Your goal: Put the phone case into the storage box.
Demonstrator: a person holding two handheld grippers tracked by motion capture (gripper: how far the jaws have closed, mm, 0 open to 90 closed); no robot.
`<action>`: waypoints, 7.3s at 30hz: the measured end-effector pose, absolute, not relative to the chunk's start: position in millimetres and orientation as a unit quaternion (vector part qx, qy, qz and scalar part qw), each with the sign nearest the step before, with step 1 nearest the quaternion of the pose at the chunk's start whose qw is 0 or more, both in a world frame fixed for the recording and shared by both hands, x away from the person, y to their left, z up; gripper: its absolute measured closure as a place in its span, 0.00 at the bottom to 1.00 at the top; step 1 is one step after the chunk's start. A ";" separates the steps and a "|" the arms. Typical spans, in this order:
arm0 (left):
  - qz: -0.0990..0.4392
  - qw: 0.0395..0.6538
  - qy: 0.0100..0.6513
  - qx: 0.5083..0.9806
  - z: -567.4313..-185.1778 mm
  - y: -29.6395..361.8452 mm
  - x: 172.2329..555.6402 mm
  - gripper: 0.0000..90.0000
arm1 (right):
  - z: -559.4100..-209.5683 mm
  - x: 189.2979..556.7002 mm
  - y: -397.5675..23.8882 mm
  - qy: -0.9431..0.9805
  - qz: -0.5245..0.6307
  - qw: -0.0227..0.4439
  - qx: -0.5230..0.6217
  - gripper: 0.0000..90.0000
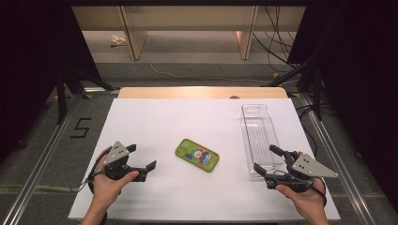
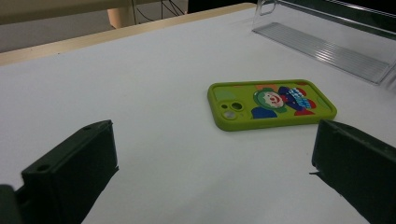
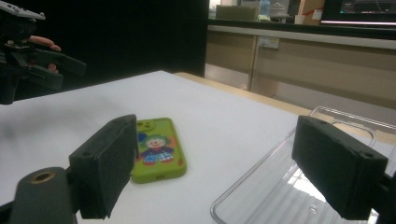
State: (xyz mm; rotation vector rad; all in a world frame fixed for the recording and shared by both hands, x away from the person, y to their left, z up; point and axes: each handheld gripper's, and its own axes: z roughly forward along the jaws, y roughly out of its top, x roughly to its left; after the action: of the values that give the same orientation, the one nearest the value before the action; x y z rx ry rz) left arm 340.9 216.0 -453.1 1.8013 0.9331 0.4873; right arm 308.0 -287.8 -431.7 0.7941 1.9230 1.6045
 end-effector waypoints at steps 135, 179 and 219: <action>0.209 0.507 0.384 0.743 -448.5 216.7 340.9 0.00 | -494.7 346.0 -62.8 0.872 0.372 0.086 0.308 1.00; 0.205 0.503 0.380 0.749 -448.6 210.8 339.9 0.00 | -433.2 354.4 -150.4 0.777 0.536 0.185 0.275 0.32; 0.169 0.400 0.412 0.801 -445.2 140.8 356.2 0.00 | -418.7 327.1 -261.5 0.724 0.541 0.272 0.331 0.17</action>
State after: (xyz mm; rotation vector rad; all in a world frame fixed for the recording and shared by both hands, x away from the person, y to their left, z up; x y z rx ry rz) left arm 356.2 140.8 -445.2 2.0263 1.0418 0.4282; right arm 327.1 -261.5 -418.7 0.8924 1.9491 1.4556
